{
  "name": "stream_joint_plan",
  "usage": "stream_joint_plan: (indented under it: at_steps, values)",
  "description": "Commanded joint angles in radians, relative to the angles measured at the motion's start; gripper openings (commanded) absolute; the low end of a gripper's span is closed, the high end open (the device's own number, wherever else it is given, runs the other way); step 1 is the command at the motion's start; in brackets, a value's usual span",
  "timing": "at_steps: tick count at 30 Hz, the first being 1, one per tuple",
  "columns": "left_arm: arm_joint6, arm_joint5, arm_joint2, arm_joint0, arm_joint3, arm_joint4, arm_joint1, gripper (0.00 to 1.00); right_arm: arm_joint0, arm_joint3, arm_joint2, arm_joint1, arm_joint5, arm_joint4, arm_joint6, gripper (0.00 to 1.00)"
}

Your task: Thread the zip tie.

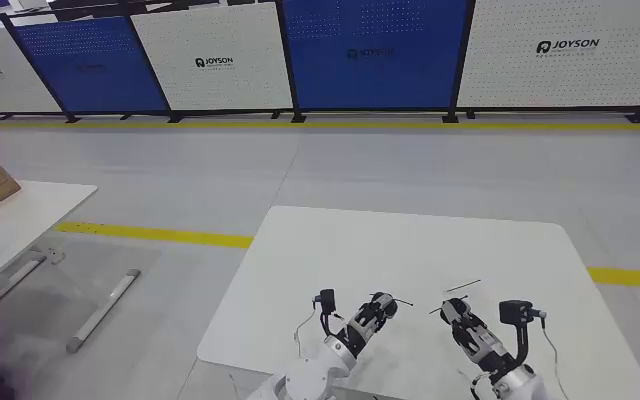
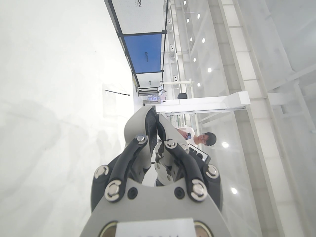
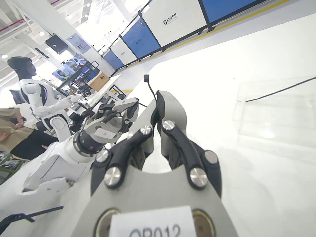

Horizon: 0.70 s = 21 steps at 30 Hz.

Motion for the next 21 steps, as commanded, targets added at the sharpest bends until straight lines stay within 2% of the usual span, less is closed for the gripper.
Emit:
stream_joint_plan:
  at_steps: [1,3,5,12,14,17,19,21]
  values:
    - [0.025,-0.032,0.016,-0.004,0.013,0.083,-0.001,0.0,0.0,0.0,0.0,0.0,0.0,0.0,0.0,0.0]
    - [0.053,-0.085,0.028,-0.004,0.027,0.168,-0.002,0.0,0.0,0.0,0.0,0.0,0.0,0.0,0.0,0.0]
    - [0.077,-0.118,0.032,0.0,0.028,0.182,-0.004,0.0,0.0,0.0,0.0,0.0,0.0,0.0,0.0,0.0]
    - [0.077,-0.118,0.032,0.0,0.028,0.182,-0.004,0.0,0.0,0.0,0.0,0.0,0.0,0.0,0.0,0.0]
    - [0.082,-0.11,0.029,-0.005,0.028,0.208,-0.003,0.0,-0.004,0.005,-0.006,-0.001,-0.002,-0.01,-0.019,0.0]
    - [0.116,-0.108,0.028,-0.001,0.035,0.284,-0.002,0.0,-0.025,0.043,-0.008,-0.003,-0.044,0.015,-0.071,0.0]
    - [0.112,-0.111,0.027,0.004,0.038,0.303,-0.001,0.0,-0.042,0.07,-0.004,-0.003,-0.085,0.037,-0.101,0.0]
    - [0.106,-0.117,0.021,0.009,0.046,0.346,0.004,0.0,-0.06,0.08,-0.005,-0.003,-0.09,0.044,-0.135,0.0]
